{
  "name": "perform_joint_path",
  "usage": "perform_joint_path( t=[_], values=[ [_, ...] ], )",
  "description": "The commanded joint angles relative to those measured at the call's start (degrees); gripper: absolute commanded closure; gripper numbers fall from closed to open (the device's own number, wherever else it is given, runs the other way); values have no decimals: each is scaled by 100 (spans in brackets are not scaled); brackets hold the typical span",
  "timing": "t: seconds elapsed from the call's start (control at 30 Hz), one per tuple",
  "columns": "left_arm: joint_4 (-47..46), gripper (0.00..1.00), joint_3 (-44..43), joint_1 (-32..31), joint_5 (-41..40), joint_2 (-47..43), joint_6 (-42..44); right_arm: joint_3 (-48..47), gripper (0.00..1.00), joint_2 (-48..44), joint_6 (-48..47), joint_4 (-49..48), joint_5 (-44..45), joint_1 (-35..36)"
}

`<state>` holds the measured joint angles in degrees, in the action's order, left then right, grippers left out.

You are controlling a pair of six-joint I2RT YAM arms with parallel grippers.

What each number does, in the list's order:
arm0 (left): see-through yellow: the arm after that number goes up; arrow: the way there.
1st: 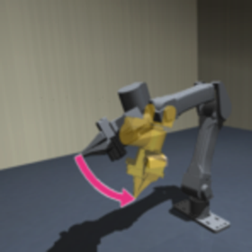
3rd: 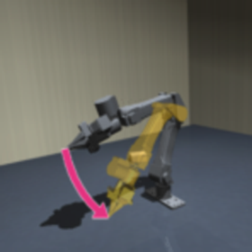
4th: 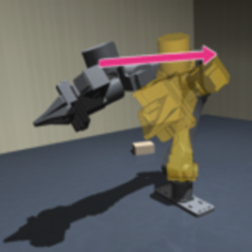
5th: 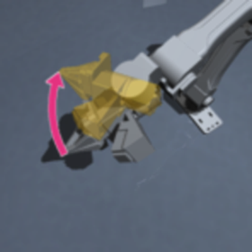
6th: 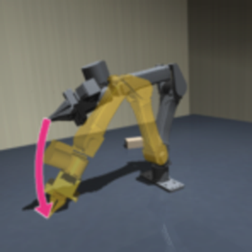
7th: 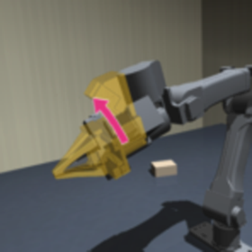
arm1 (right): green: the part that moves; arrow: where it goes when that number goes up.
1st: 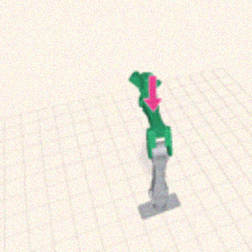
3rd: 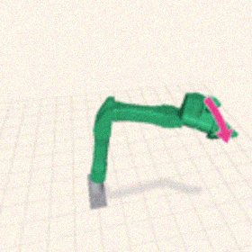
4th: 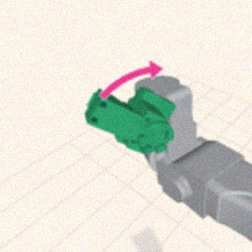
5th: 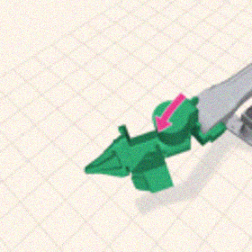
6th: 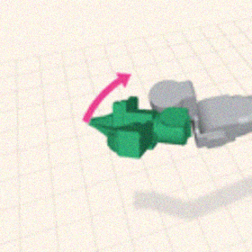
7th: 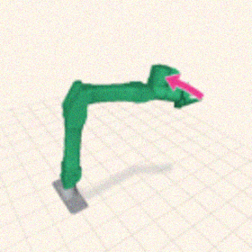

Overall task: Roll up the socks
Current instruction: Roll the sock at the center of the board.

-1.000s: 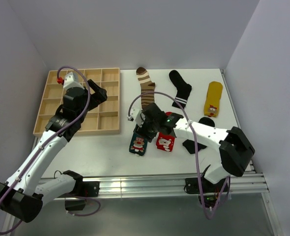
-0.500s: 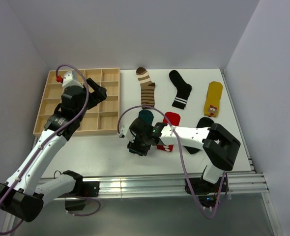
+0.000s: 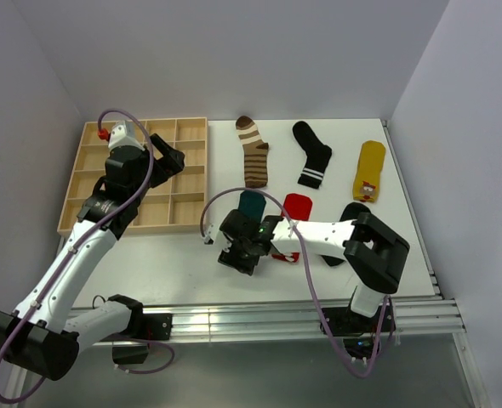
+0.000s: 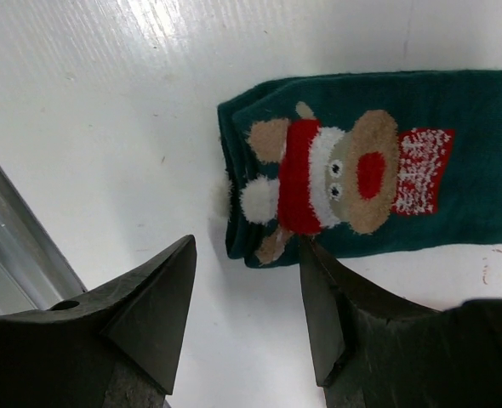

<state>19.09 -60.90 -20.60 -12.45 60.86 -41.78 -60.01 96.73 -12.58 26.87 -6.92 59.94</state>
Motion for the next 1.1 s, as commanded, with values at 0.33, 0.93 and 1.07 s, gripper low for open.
perform_joint_path(
  t=[0.33,0.93,1.07],
  values=[
    [-555,8,351,135,392,75,109,-292,48,469,133,-121,322,158],
    [-1530,58,1722,-5,893,31,-172,-686,88,399,-324,810,-1917,-1080],
    [-1803,75,2160,-233,946,-39,-216,-1003,89,610,-596,1320,-2568,-1423]
  ],
)
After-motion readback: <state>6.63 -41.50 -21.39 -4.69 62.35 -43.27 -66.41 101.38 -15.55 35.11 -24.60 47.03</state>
